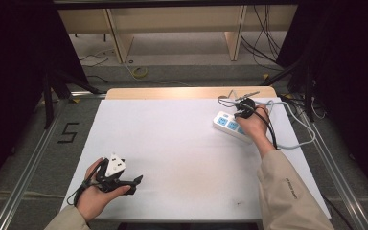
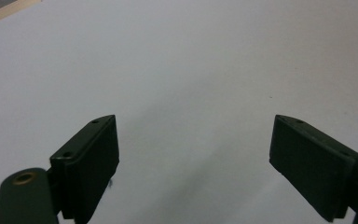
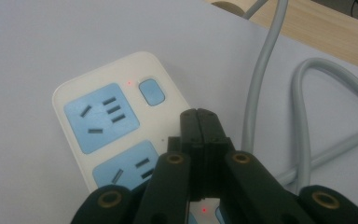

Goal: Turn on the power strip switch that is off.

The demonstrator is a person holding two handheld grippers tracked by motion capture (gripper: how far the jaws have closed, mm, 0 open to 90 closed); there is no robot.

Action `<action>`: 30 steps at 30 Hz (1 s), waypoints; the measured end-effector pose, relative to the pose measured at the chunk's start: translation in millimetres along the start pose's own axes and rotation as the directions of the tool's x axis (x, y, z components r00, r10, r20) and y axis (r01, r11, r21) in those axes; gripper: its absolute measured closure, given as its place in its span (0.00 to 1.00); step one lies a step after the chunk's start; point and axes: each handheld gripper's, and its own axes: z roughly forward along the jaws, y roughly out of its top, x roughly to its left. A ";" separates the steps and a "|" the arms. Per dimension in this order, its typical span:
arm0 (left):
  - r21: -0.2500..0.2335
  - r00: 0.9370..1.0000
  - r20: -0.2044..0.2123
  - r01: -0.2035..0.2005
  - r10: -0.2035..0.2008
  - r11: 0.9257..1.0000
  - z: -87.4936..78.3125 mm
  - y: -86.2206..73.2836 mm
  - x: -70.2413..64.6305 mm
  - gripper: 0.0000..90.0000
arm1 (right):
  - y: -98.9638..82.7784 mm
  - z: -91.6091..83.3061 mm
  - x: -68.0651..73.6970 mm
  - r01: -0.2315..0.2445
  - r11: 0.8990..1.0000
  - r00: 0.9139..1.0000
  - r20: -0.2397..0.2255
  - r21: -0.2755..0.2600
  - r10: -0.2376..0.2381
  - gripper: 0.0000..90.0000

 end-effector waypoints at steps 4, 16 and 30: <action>0.000 1.000 0.000 0.000 0.000 1.000 0.0 0.0 0.0 0.17 | -0.3 0.4 -0.2 -0.002 1.000 1.000 0.002 0.000 0.002 1.00; -0.003 1.000 -0.002 -0.003 0.003 1.000 0.0 0.0 -0.2 0.17 | -0.1 1.4 0.3 0.002 1.000 1.000 0.002 0.008 -0.002 1.00; -0.002 1.000 -0.002 -0.003 0.003 1.000 -0.3 0.0 -0.2 0.17 | 0.3 2.1 1.2 0.013 1.000 1.000 0.008 0.019 -0.013 1.00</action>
